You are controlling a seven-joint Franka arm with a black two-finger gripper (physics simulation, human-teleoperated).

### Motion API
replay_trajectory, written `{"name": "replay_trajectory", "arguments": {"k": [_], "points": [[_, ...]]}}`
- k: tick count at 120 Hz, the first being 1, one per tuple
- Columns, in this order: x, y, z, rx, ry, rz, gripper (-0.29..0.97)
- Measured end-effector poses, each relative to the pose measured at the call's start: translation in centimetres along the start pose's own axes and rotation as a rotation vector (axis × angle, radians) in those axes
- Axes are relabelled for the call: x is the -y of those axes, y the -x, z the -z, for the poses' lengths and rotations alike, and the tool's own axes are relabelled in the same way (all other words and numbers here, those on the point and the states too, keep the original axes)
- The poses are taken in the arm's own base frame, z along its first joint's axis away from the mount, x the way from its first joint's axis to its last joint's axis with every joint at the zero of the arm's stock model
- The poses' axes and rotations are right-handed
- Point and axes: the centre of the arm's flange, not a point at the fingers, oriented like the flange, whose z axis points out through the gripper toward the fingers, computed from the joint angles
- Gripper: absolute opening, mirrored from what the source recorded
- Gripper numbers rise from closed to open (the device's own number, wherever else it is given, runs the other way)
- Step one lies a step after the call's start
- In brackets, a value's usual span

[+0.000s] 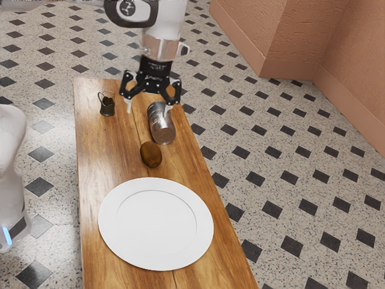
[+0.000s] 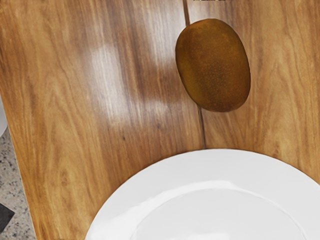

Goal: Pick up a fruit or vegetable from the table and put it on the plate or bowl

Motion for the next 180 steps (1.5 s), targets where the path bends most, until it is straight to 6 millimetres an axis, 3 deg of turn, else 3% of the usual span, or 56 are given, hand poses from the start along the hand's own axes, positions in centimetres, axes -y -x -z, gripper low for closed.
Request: {"name": "replay_trajectory", "arguments": {"k": [22, 51, 77, 93, 102, 115, 138, 150, 169, 180], "points": [[-0.3, -0.4, -0.4, -0.009, 0.016, 0.029, 0.68], [0.5, -2.2, -5.0, -0.003, -0.047, 0.080, 0.68], [5.3, -2.2, -2.2, -0.021, -0.001, 0.105, 0.68], [6.4, -3.0, -2.6, -0.031, -0.039, 0.141, 0.68], [5.5, -3.5, -2.8, -0.038, -0.055, 0.133, 0.68], [4.1, -5.8, -2.4, -0.029, -0.047, 0.139, 0.68], [3.1, -7.7, -2.8, -0.046, -0.038, 0.154, 0.68], [1.2, -8.5, -2.1, -0.049, -0.026, 0.122, 0.68], [0.2, -9.6, -1.3, -0.068, -0.003, 0.110, 0.68], [-1.9, -9.0, 0.4, -0.082, 0.028, 0.076, 0.68]]}}
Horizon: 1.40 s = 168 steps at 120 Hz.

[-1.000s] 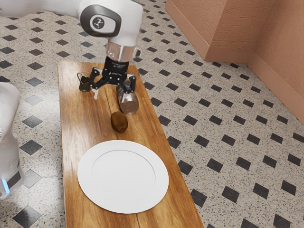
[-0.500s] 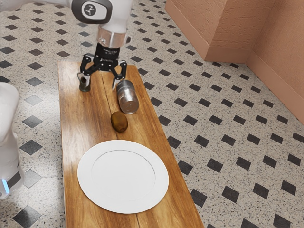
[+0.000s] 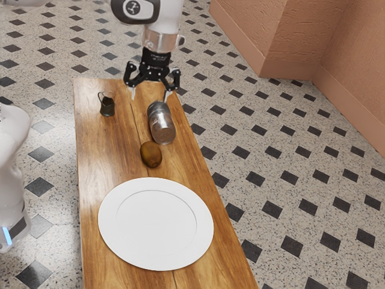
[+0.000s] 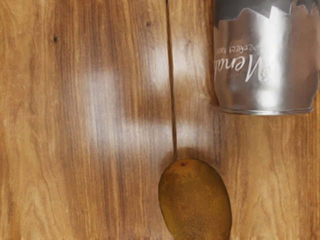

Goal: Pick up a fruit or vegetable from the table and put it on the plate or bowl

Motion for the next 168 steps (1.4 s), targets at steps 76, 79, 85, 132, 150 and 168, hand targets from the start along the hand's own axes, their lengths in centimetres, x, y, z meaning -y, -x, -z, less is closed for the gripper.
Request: {"name": "replay_trajectory", "arguments": {"k": [76, 79, 85, 132, 150, 168], "points": [[-4.1, -1.1, -4.3, 0.023, -0.006, -0.023, 0.68], [-4.2, -1.1, -4.5, 0.024, -0.005, -0.023, 0.68], [-4.4, -1.1, -4.7, 0.026, 0.000, -0.024, 0.68], [-7.9, 0.4, -7.0, 0.036, 0.006, -0.038, 0.68], [-9.0, 2.4, -8.6, 0.060, -0.008, -0.048, 0.68], [-6.7, 3.2, -11.2, 0.071, -0.049, -0.063, 0.68]]}}
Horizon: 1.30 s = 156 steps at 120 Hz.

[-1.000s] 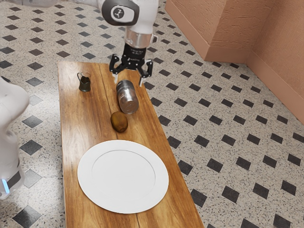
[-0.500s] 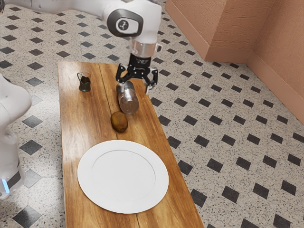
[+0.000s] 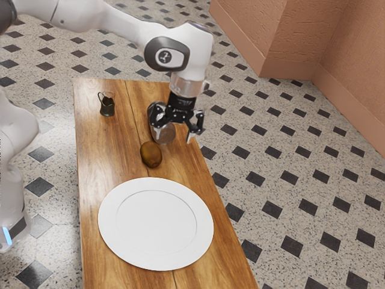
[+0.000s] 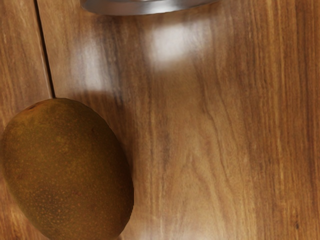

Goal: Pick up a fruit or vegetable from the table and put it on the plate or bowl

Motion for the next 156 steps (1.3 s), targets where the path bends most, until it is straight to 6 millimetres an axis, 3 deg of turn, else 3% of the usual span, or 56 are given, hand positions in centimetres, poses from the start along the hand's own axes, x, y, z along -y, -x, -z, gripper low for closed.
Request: {"name": "replay_trajectory", "arguments": {"k": [35, 76, 134, 156], "points": [[1.8, -1.0, -2.4, 0.016, -0.006, 0.001, 0.68], [2.4, -2.7, -3.6, 0.021, 0.016, 0.003, 0.68], [3.0, -2.8, -4.2, 0.034, 0.040, -0.022, 0.68], [4.2, -2.8, -4.0, 0.047, 0.052, -0.027, 0.68]]}}
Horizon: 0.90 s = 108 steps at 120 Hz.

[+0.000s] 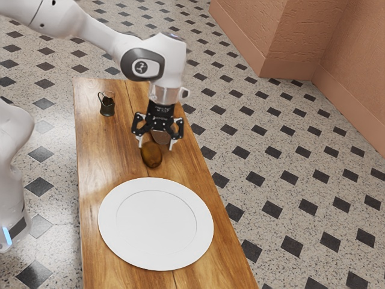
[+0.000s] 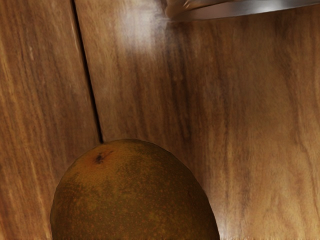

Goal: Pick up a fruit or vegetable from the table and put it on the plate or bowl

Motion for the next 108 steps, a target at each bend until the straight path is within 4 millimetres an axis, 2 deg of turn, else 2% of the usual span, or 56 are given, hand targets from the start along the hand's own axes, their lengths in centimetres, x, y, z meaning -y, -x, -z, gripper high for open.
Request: {"name": "replay_trajectory", "arguments": {"k": [60, 82, 108], "points": [[0.3, -0.2, -0.2, 0.000, 0.005, -0.001, 0.68], [0.6, -0.1, -2.1, 0.006, -0.008, 0.001, 0.68], [0.4, -0.1, -3.1, 0.007, 0.002, 0.004, 0.68]]}}
